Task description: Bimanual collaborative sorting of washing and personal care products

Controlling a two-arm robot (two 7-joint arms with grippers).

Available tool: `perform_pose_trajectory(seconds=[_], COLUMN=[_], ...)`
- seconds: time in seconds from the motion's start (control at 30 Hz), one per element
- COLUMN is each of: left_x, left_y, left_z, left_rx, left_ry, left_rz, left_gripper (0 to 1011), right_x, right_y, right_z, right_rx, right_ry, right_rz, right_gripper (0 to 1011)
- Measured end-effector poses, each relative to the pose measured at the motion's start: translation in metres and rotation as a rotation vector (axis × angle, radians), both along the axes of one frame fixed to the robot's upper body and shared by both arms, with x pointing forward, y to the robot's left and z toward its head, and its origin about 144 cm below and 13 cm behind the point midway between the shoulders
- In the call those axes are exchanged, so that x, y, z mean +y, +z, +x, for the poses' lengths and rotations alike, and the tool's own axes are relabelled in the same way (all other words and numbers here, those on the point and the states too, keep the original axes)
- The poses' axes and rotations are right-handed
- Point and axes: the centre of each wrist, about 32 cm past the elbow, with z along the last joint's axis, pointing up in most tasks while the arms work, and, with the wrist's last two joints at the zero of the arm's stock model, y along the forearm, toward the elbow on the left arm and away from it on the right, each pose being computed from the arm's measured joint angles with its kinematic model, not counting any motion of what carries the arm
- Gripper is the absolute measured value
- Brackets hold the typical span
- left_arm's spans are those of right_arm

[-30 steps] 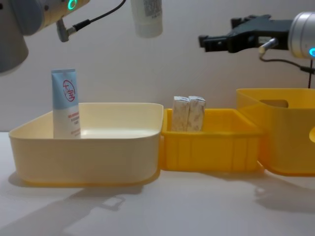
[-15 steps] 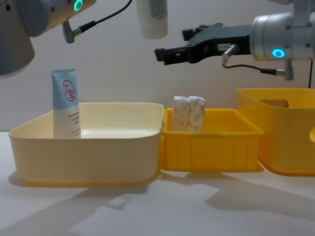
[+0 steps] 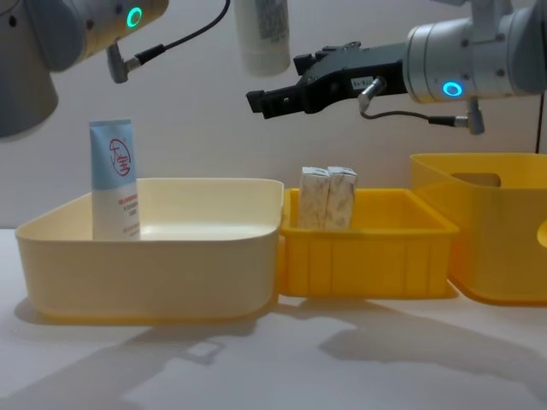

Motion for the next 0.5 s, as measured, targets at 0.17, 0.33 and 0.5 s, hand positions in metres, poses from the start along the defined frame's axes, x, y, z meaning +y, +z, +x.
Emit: perform_pose_trajectory(seconds=[0.17,0.33,0.5], left_x=[0.0009,0.0016,0.0022], left_y=[-0.0003,-0.0005,-0.0008], left_z=[-0.0005,-0.0009,-0.0011], left_rx=[0.003,0.006,0.009], left_ry=[0.002,0.003,0.004], left_rz=[0.001,0.003,0.005], left_gripper=[202,202,202], right_x=[0.0014,0.0023,0.0047], right_y=[0.0010,0.0014,0.0014], right_z=[-0.0033,-0.0065,-0.0082], right_rx=[-0.008,-0.015,-0.020], right_ry=[-0.019,-0.033,-0.037], right_rz=[-0.010,-0.018,-0.022], right_gripper=[1001,1001,1001])
